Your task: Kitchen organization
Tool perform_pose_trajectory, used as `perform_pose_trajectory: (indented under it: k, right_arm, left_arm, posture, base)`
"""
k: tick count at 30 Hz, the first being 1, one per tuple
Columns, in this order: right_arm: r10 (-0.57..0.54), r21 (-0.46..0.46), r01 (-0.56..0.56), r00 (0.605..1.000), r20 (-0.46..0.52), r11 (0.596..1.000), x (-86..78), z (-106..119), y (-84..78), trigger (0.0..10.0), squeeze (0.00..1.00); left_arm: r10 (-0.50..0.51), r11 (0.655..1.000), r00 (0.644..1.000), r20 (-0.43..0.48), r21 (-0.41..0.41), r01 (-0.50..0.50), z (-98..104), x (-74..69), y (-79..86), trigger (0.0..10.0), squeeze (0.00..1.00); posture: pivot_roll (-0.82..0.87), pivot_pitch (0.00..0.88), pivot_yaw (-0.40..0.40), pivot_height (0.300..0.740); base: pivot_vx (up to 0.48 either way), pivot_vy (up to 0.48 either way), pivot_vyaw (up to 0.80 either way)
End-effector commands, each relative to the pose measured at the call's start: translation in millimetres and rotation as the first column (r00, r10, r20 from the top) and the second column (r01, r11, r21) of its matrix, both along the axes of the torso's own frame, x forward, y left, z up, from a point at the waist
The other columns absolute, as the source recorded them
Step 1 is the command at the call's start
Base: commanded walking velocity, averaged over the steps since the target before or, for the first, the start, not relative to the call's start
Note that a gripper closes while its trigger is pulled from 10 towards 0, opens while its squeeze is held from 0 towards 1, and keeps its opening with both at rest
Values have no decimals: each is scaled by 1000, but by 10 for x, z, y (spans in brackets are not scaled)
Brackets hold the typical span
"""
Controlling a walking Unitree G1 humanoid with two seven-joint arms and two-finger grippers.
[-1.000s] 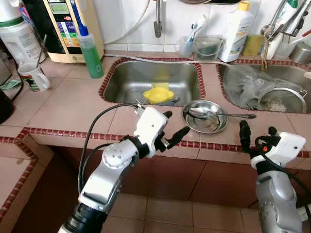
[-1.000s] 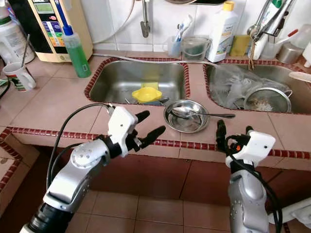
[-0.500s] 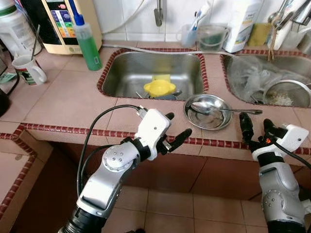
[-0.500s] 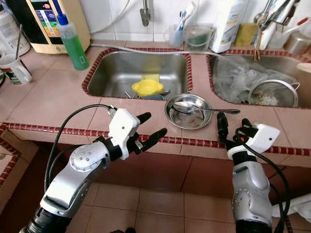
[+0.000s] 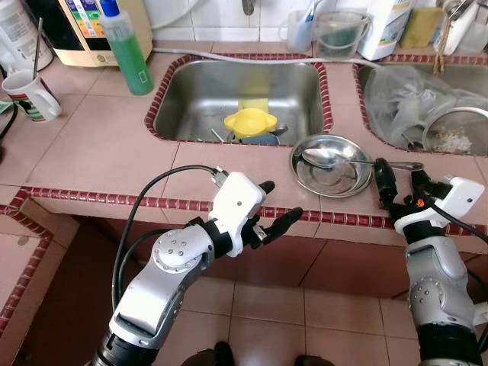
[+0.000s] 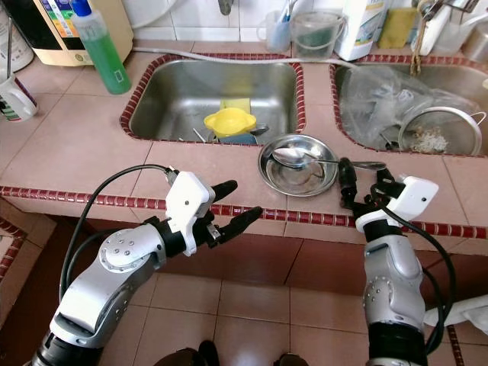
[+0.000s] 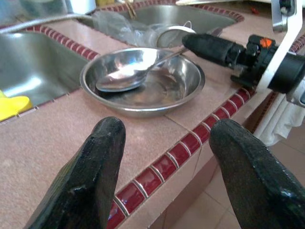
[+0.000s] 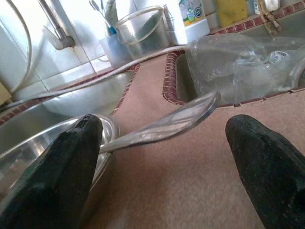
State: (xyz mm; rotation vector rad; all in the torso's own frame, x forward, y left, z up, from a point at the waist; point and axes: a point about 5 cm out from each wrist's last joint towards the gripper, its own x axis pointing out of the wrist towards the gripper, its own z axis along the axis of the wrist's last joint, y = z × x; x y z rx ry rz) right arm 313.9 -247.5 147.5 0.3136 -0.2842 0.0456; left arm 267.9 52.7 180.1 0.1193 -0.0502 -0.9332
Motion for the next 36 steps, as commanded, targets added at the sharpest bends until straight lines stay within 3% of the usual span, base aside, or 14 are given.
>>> perform_pose_trajectory:
  k: [1, 8, 13, 14, 15, 16, 17, 19, 23, 36]
  right_arm:
    - [-4, 23, 4, 1000, -27, 1000, -17, -85, -44, 10000, 0]
    - [20, 65, -20, 1000, -4, 998, 32, -69, -52, 10000, 0]
    - [68, 165, -70, 997, 22, 984, 81, -63, -19, 10000, 0]
    - [82, 217, -87, 996, 31, 972, 103, -68, 12, 8941, 0]
    - [108, 251, -114, 993, 41, 961, 124, -78, 69, 4902, 0]
    - [125, 264, -134, 991, 51, 955, 132, -81, 103, 4902, 0]
    - [129, 277, -138, 990, 51, 951, 135, -84, 115, 0, 0]
    - [135, 339, -147, 989, 58, 929, 167, -86, 202, 0, 0]
    - [157, 365, -176, 984, 79, 914, 183, -59, 292, 0, 0]
    - [208, 389, -228, 974, 92, 893, 125, -99, 503, 0, 0]
  left_arm:
    - [-10, 1000, 1000, 7, -3, 10, 33, -34, 10, 10000, 0]
    - [-10, 1000, 1000, -4, -5, 10, 44, -43, 19, 10000, 0]
    - [-6, 1000, 1000, -3, -3, 6, 58, -43, 23, 10000, 0]
    - [-5, 1000, 1000, -2, -1, 5, 59, -43, 26, 10000, 0]
    - [-3, 1000, 1000, -1, 0, 3, 61, -44, 30, 10000, 0]
    - [-1, 1000, 1000, -1, 0, 1, 64, -44, 33, 10000, 0]
    - [-1, 1000, 1000, -1, -1, 1, 66, -44, 34, 10000, 0]
    - [4, 1000, 1000, 1, -1, -4, 72, -47, 43, 10000, 0]
    - [6, 1000, 1000, 1, -1, -6, 71, -51, 45, 10000, 0]
    - [16, 1000, 1000, 6, -7, -16, 80, -53, 45, 10000, 0]
  posture:
    - [-112, 245, 94, 740]
    - [-105, 246, 97, 740]
    - [-95, 245, 98, 740]
    - [-89, 244, 98, 740]
    - [-87, 242, 98, 740]
    - [-87, 242, 98, 740]
    - [-82, 241, 96, 740]
    - [-79, 239, 94, 740]
    - [-73, 234, 90, 740]
    - [-70, 219, 75, 740]
  base:
    - [0, 0, 0]
    - [0, 0, 0]
    - [0, 0, 0]
    - [0, 0, 0]
    - [0, 0, 0]
    - [0, 0, 0]
    - [0, 0, 0]
    - [0, 0, 0]
    - [0, 0, 0]
    - [0, 0, 0]
